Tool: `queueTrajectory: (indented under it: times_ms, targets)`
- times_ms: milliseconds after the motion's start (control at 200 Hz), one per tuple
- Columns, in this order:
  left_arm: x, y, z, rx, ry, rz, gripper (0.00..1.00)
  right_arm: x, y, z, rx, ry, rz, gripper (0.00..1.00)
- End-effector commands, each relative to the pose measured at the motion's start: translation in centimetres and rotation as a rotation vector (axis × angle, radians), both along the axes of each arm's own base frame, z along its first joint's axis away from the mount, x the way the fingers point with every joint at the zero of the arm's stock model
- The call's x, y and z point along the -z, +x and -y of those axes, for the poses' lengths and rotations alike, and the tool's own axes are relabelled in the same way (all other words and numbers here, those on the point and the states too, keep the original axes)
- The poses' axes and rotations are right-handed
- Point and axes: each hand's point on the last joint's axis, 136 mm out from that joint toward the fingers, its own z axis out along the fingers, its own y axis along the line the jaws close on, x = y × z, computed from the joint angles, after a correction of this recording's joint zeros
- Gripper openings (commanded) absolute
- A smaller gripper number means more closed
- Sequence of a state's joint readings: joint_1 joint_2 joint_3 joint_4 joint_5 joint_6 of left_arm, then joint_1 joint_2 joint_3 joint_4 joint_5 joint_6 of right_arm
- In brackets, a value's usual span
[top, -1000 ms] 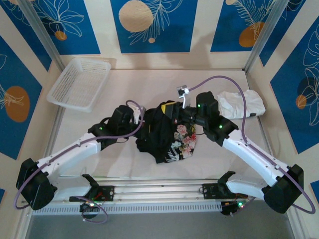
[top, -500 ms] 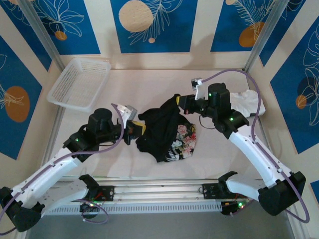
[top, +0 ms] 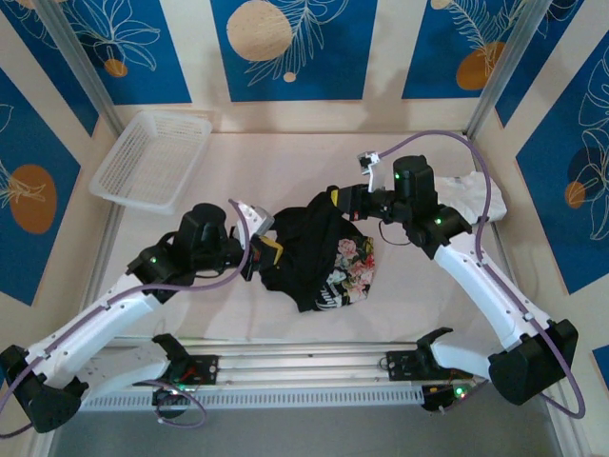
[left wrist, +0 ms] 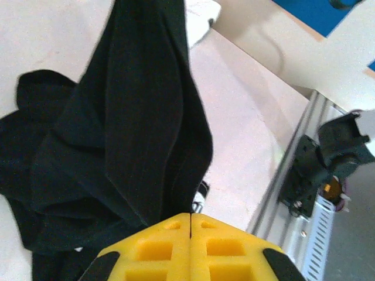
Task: Fold the inside-out t-shirt
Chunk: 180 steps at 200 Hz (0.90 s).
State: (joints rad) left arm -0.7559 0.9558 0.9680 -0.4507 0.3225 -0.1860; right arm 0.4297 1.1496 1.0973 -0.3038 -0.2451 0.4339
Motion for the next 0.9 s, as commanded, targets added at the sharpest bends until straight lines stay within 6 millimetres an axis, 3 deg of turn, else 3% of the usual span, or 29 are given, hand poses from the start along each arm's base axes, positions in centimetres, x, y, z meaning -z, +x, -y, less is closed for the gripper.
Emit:
queueTrajectory:
  times_ms: [0, 95, 225, 425, 550, 620, 750, 895]
  targets:
    - [-3.2, 1.6, -0.6, -0.107, -0.054, 0.075, 0.00, 0.8, -0.2, -0.6, -0.022, 0.016, -0.032, 0.01]
    - [-3.8, 2.7, -1.3, -0.180, -0.056, 0.097, 0.00, 1.4, -0.3, -1.3, -0.038, 0.016, -0.042, 0.01]
    - [-3.1, 3.5, -1.7, -0.221, -0.023, 0.097, 0.00, 1.8, -0.1, -1.5, -0.030, 0.021, -0.052, 0.00]
    - [-1.5, 2.8, 0.1, -0.115, -0.020, 0.049, 0.00, 3.1, 1.3, -1.2, 0.029, -0.002, -0.090, 0.00]
    - [-2.5, 2.2, 1.1, -0.054, -0.059, 0.050, 0.00, 5.6, 2.7, 0.8, 0.121, -0.164, -0.105, 0.21]
    - [-3.1, 2.0, 1.2, -0.033, -0.060, 0.073, 0.00, 6.0, 3.1, 2.6, 0.183, -0.265, -0.073, 0.34]
    - [-4.2, 1.4, 1.5, 0.021, -0.055, 0.097, 0.00, 3.4, 2.2, 4.1, 0.215, -0.355, 0.103, 0.48]
    - [-4.8, 1.1, 1.5, 0.056, -0.034, 0.113, 0.00, -0.3, -2.0, 0.3, -0.041, -0.263, 0.360, 0.54]
